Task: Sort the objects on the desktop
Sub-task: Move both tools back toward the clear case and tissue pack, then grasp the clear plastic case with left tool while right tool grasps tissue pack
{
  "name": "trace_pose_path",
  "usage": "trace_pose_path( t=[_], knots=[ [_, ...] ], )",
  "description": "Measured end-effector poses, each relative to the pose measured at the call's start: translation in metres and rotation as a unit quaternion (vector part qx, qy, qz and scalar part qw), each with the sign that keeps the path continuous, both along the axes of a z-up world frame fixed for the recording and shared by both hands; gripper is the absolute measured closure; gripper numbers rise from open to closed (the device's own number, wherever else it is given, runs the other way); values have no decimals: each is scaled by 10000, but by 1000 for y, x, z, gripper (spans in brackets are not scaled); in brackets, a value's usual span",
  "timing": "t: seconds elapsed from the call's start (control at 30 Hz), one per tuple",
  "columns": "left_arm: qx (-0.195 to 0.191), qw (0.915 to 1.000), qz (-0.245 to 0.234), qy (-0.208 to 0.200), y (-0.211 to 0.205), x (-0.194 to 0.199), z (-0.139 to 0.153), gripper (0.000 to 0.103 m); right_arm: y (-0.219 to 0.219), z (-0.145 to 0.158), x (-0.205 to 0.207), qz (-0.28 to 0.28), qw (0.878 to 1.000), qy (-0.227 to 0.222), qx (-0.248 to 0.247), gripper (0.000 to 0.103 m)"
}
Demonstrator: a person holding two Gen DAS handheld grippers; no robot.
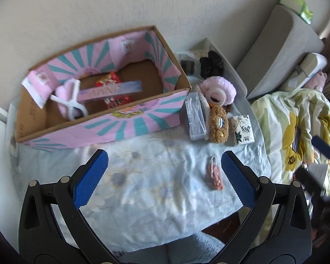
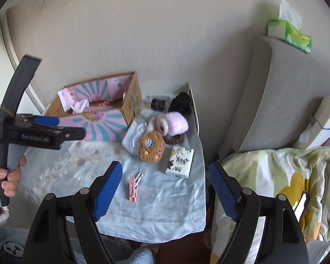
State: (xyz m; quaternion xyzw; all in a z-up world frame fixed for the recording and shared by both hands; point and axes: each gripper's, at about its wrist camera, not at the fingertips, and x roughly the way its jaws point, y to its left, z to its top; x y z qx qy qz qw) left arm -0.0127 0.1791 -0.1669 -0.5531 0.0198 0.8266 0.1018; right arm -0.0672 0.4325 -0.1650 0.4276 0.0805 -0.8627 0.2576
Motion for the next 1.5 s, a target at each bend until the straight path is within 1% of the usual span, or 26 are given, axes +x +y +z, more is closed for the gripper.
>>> trace_pose_path(
  t=[0.1,0.23,0.4,0.47,0.63,0.77,0.93,0.97,1.0,1.03,1.1,1.13,1.2,1.23,1.27,1.3,1.33,1.4,1.5],
  knots=[
    [-18,9999,78,-150,14,-11,-18,0,-1,-18,-7,-13,9999,-127,-56,25],
    [-189,9994,164,-242,26,-26,-39,0,-3,-43,-17,-154,9998,-154,2,25],
    [-154,9981,321,-498,31,-46,-67,0,-8,-72,-29,-286,9993,-158,204,25],
    [-138,9974,385,-592,33,-51,-77,0,-11,-82,-34,-292,9991,-241,169,25],
    [17,9959,546,-715,33,-57,-88,0,-18,-99,-42,-242,9992,-256,203,25],
    [141,9951,650,-737,32,-60,-90,1,-24,-104,-46,-211,9994,-188,200,25],
    [308,9933,731,-843,30,-64,-97,2,-29,-112,-52,-260,9991,-130,310,25],
    [340,9929,760,-852,29,-65,-98,3,-29,-114,-54,-308,9989,-148,319,25],
    [391,9921,801,-877,27,-67,-99,4,-28,-115,-56,-337,9988,-177,305,28],
    [422,9918,822,-888,26,-67,-100,6,-28,-116,-58,-350,9988,-210,286,30],
    [541,9903,880,-927,24,-68,-101,20,-29,-119,-61,-353,9986,-269,286,42],
    [589,9896,895,-963,23,-68,-101,23,-30,-120,-62,-341,9985,-294,309,44],
    [697,9882,897,-1032,23,-67,-102,33,-32,-122,-64,-324,9983,-304,381,50],
    [739,9878,892,-1045,24,-66,-102,36,-33,-123,-65,-323,9982,-294,414,50],
    [794,9875,867,-1046,25,-65,-101,42,-34,-124,-65,-324,9981,-283,439,52],
    [847,9875,834,-1040,26,-64,-100,52,-35,-124,-66,-321,9981,-276,458,57],
    [931,9873,776,-1028,28,-62,-98,58,-35,-124,-67,-311,9981,-278,459,57],
    [1037,9871,668,-1021,32,-61,-95,78,-35,-124,-67,-299,9982,-271,443,57],
    [1001,9885,535,-1003,38,-61,-94,79,-35,-124,-67,-300,9984,-270,401,58]
  ],
)
